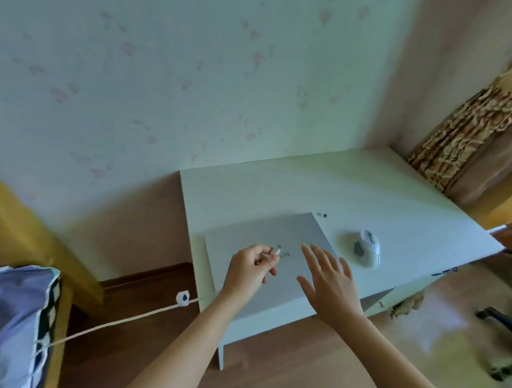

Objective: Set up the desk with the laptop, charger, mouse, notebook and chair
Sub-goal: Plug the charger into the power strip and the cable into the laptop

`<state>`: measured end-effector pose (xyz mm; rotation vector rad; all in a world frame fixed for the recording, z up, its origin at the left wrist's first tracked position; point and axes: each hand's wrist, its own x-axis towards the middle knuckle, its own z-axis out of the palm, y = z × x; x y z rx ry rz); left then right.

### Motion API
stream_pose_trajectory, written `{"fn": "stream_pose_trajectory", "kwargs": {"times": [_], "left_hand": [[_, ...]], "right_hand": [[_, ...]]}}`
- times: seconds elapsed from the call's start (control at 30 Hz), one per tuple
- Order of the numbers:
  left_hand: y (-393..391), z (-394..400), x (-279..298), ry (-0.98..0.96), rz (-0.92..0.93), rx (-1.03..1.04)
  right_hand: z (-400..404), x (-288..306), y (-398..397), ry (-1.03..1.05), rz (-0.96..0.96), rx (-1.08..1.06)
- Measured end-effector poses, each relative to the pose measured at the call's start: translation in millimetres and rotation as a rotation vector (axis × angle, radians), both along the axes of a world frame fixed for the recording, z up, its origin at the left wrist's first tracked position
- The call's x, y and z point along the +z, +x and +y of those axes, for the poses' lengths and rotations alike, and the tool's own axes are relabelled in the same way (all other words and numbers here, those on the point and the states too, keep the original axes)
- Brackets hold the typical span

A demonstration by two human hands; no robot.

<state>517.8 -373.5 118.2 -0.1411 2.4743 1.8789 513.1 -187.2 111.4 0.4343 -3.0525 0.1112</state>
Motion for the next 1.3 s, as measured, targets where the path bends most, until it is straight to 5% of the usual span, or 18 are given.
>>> {"fn": "stream_pose_trajectory", "kwargs": {"times": [0.7,1.3], "left_hand": [[-214,80,-62,-0.082,-0.172,0.032],[-236,100,-124,-0.035,-0.387,0.208]], "right_hand": [[92,-63,-224,-0.043,-0.28,-0.197],[116,-122,-305,-0.162,-0.494,-0.051]]}}
